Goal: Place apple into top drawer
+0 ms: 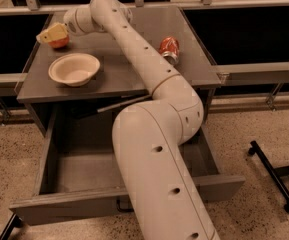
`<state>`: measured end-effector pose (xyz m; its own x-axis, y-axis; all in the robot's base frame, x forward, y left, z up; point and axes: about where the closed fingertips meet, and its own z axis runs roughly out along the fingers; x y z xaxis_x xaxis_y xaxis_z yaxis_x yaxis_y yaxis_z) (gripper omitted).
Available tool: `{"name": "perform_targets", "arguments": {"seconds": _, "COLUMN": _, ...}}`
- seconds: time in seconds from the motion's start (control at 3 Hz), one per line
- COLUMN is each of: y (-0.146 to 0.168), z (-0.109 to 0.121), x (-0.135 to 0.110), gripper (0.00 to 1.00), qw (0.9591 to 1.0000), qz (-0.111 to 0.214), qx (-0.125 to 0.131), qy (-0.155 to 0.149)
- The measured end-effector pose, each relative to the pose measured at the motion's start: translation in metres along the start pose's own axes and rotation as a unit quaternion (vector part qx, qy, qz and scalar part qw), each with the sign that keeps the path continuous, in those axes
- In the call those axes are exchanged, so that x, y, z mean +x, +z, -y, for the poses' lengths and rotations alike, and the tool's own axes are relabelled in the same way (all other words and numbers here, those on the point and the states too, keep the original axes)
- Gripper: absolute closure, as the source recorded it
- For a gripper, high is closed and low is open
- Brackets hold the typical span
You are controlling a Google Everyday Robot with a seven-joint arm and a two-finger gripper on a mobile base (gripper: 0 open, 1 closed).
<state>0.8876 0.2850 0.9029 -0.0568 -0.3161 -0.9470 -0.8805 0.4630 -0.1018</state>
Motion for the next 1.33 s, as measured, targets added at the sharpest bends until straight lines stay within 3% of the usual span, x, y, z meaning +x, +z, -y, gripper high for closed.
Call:
{"name": "perform_targets", "arguments": {"seconds": 0.67, "y": 0.021, "z": 0.001, "x": 0.018, "gripper": 0.03, "qw": 0.9995, "qz": -0.022, "qx": 0.022, "qy": 0.008}}
{"name": "perform_targets", "arguments": {"seconds": 1.0, "y": 0.026, "z": 0.002, "x": 0.034, "gripper": 0.24, "qw": 0.9988, "qz": -0.035, "qx": 0.031, "qy": 0.018}}
{"name": "perform_targets", "arguments": {"seconds": 1.33, "y": 0.026, "z": 0.0, "x": 0.043, "gripper": 0.54, "qw": 0.9991, "qz": -0.028, "qx": 0.021, "qy": 0.025}}
